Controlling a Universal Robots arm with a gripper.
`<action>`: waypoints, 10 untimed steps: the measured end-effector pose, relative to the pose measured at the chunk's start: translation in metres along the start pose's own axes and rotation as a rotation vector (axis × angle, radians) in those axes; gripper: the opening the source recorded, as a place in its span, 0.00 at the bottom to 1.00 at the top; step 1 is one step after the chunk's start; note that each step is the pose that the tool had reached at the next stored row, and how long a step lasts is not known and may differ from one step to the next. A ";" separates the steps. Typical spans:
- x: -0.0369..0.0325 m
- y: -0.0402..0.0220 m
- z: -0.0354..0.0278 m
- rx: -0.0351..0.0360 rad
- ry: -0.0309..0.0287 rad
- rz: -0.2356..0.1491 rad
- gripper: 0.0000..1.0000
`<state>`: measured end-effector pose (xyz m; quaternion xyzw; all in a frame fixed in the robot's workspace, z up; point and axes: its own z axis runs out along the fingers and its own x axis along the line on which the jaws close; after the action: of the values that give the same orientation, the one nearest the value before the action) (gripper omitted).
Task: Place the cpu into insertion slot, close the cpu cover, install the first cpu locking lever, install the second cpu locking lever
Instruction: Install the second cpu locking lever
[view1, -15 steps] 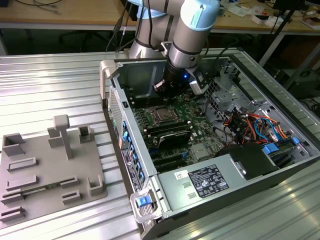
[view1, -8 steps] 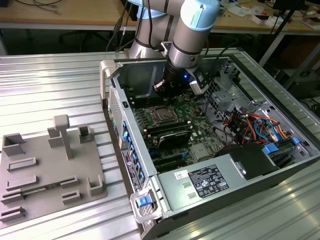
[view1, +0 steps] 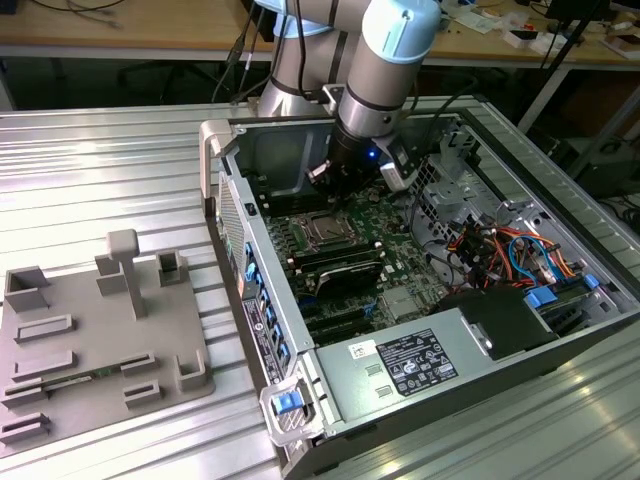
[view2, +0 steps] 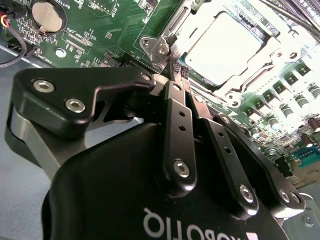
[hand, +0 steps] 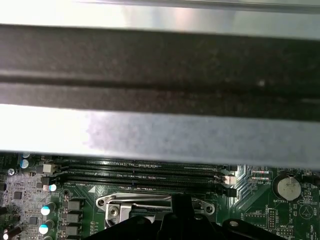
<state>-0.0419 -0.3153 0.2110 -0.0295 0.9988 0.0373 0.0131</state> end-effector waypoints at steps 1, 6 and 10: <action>0.0000 -0.0005 0.0000 0.0000 0.0000 0.000 0.11; 0.0000 -0.0012 -0.0001 0.0000 0.0000 0.000 0.11; 0.0001 -0.0013 -0.0001 0.0000 0.0000 0.000 0.11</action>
<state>-0.0419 -0.3166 0.2110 -0.0295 0.9988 0.0373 0.0131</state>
